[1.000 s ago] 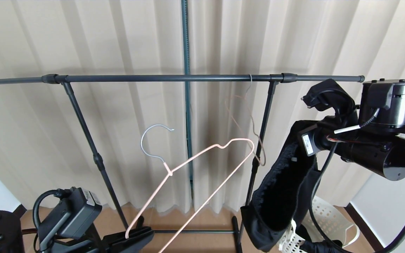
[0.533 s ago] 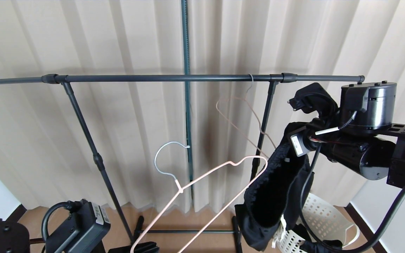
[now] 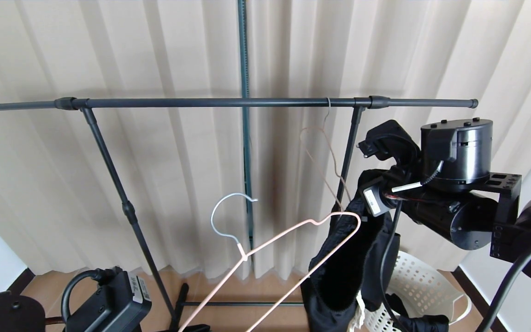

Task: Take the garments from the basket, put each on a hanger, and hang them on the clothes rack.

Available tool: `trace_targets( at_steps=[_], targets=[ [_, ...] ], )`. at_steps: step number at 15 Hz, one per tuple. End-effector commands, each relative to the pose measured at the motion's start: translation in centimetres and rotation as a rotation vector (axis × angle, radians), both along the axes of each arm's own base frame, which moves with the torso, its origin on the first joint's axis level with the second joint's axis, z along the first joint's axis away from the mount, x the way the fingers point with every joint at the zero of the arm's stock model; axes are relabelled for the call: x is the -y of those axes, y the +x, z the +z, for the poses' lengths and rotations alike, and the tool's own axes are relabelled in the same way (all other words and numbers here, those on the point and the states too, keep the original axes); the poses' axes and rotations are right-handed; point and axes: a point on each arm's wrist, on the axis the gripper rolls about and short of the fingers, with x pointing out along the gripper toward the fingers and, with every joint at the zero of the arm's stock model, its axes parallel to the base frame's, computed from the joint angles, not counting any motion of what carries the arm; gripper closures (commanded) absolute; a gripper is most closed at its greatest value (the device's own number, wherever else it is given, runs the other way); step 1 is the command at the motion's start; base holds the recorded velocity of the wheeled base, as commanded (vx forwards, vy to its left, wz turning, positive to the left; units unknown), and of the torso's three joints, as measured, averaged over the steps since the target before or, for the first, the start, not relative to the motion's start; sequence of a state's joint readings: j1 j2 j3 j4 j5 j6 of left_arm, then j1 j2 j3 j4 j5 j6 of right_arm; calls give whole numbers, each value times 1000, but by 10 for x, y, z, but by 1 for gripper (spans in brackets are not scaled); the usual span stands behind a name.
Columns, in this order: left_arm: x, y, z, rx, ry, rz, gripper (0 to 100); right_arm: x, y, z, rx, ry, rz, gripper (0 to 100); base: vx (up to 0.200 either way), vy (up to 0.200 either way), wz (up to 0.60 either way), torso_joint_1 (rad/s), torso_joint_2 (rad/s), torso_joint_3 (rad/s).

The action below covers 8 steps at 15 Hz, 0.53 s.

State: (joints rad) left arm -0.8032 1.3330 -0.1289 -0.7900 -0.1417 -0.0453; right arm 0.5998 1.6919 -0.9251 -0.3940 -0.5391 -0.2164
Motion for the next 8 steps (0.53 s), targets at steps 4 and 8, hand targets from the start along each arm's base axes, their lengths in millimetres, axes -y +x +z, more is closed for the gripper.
trace_targets(
  at_steps=[4,8],
  targets=[
    [0,0,0,5,5,-1,100,-13,-9,-3,-8,-10,41,100,0,0,0,0,0,0],
    [0,0,-2,9,16,-3,100,-21,-17,-5,-10,-17,70,100,0,0,0,0,0,0]
  ],
)
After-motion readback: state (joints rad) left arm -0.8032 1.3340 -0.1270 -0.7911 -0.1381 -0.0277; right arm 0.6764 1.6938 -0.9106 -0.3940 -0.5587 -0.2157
